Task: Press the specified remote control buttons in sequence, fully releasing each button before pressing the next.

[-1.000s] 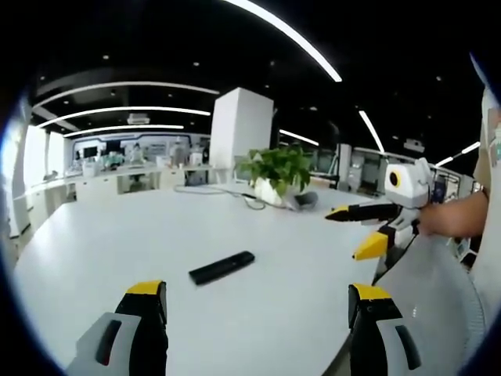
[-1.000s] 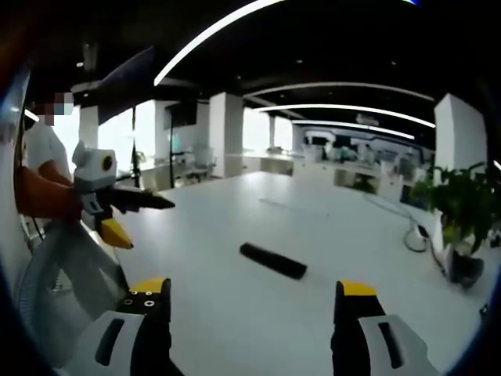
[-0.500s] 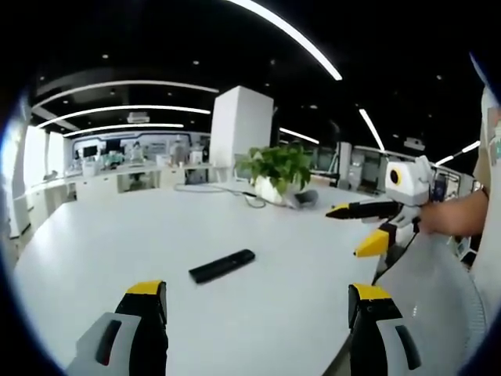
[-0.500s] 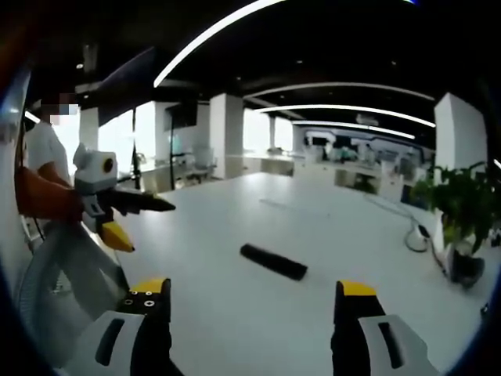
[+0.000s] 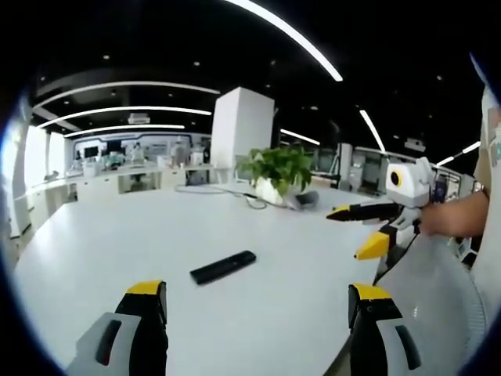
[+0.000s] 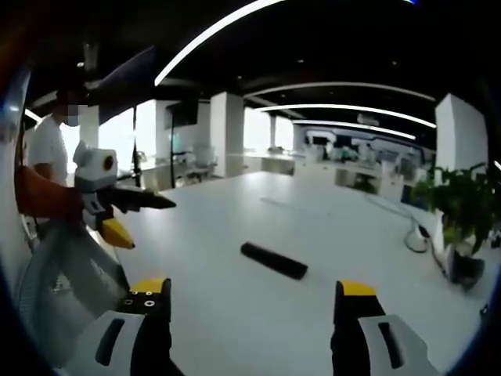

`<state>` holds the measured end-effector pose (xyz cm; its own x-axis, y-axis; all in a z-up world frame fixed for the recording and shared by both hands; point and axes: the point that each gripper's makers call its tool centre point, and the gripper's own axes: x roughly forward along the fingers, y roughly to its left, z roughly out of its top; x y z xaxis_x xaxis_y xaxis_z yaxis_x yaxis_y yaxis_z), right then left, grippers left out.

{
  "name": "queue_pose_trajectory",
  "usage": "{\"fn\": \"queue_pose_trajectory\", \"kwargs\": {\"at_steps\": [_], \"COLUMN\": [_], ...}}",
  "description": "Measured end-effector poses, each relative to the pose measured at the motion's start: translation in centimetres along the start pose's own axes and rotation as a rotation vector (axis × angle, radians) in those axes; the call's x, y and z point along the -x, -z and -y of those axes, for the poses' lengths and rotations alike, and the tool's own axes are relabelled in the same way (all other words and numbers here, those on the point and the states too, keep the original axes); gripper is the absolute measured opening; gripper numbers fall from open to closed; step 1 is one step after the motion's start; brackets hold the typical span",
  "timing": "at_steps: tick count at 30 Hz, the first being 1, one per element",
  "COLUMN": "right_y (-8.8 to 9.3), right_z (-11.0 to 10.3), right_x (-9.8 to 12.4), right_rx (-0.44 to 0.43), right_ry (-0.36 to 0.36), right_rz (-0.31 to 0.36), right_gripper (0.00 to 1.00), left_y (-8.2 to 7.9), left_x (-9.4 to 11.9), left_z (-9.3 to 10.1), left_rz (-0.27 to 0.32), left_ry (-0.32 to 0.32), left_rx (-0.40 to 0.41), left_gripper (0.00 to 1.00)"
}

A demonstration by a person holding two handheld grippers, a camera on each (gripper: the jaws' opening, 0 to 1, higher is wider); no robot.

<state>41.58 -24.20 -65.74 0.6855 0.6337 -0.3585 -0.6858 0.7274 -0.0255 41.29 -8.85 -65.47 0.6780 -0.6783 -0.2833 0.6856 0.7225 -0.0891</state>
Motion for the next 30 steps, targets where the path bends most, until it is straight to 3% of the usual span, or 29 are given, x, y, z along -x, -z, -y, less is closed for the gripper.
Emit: {"fn": "queue_pose_trajectory", "kwargs": {"at_steps": [30], "right_y": [0.0], "right_z": [-0.04], "right_x": [-0.01], "right_rx": [0.003], "right_ry": [-0.005], "right_rz": [-0.003], "right_gripper": [0.83], "left_y": [0.07], "left_x": [-0.06], "left_z": [0.08], "left_rz": [-0.007], "left_ry": [0.004], "left_rx": [-0.003], "left_gripper": [1.0]}}
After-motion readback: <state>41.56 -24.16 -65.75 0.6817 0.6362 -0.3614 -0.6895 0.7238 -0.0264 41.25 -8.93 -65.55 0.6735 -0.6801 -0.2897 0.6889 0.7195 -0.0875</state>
